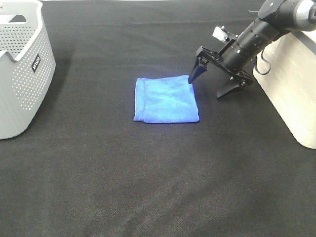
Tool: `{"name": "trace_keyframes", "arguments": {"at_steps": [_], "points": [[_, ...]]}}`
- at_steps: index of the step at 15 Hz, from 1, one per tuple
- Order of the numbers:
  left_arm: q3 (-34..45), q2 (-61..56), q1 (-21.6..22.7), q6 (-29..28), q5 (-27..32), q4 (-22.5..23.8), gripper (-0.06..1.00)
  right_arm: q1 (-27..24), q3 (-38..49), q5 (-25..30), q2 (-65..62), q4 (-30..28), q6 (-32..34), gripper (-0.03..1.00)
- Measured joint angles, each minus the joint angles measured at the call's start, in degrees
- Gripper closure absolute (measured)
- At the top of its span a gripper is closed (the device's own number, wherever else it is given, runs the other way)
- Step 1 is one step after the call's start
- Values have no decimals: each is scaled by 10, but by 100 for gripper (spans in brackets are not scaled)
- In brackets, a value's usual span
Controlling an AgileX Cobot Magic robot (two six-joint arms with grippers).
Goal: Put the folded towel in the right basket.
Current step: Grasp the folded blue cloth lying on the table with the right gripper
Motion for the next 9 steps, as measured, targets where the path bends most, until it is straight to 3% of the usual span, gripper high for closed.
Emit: {"name": "trace_keyframes", "arguments": {"at_steps": [6, 9], "points": [[0, 0, 0, 0, 0, 0, -5, 4, -7, -13, 31, 23, -9, 6], [0, 0, 0, 0, 0, -1, -5, 44, -10, -32, 36, 26, -21, 6]]}}
